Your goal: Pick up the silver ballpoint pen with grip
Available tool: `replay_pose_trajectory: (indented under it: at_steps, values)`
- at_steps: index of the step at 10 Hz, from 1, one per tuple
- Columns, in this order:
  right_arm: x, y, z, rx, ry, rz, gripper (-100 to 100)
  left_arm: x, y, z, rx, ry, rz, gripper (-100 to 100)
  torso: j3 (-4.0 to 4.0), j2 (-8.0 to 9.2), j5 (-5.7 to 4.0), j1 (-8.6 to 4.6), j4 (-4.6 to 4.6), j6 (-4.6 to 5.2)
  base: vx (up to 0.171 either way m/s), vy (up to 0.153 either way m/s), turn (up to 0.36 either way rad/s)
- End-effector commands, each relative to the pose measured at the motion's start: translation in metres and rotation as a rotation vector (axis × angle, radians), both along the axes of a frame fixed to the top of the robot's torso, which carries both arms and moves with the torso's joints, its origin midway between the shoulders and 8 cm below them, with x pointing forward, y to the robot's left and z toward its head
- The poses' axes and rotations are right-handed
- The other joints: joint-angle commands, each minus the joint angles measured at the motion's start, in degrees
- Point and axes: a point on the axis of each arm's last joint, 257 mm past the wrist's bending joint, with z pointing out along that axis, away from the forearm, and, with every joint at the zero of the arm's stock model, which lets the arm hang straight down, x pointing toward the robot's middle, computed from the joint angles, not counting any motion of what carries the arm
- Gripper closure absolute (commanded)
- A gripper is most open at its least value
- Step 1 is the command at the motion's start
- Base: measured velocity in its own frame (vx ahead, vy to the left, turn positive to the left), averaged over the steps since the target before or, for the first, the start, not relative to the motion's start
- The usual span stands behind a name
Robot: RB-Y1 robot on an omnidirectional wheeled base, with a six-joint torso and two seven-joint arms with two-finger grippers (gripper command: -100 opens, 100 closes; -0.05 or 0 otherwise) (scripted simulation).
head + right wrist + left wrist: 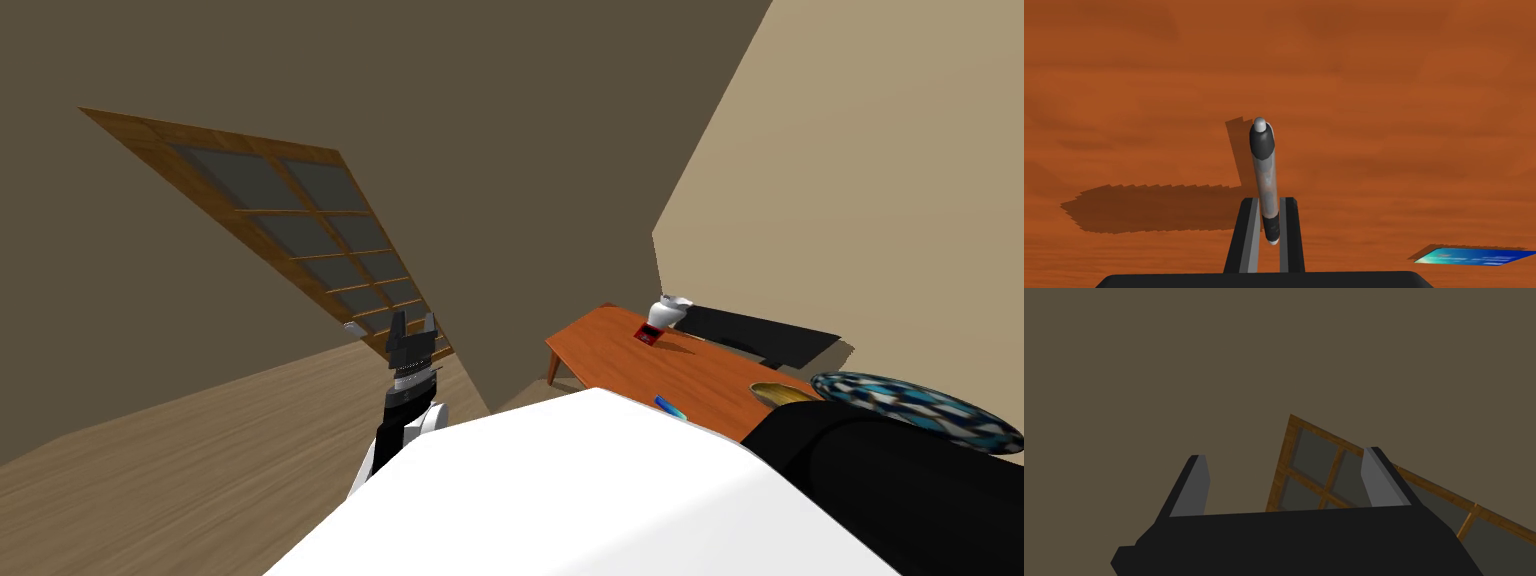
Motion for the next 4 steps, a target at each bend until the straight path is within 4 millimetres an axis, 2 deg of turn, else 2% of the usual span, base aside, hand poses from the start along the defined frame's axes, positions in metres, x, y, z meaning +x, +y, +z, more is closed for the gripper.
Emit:
replay_pose_trajectory:
  at_steps: [1,3,4]
  values:
    - [-0.0032,-0.0041,0.0078,0.001,0.001,0.005,100,0.0,0.0,0.0,0.0,0.0,0.0,0,0.0,0.0,0.0,0.0,0.0,0.0,0.044,0.069,-0.051]
    - [-0.0035,-0.0048,0.0097,0.001,0.002,0.006,100,0.0,0.0,0.0,0.0,0.0,0.0,0,-0.03,-0.05,0.04,0.16,-0.01,-0.01,0.022,0.046,-0.023]
    - [-0.0035,-0.0048,0.01,0.002,0.002,0.006,0,0.0,0.0,0.0,0.0,0.0,0.0,0,-0.01,-0.01,0.01,0.04,0.0,-0.02,0.002,0.006,0.0]
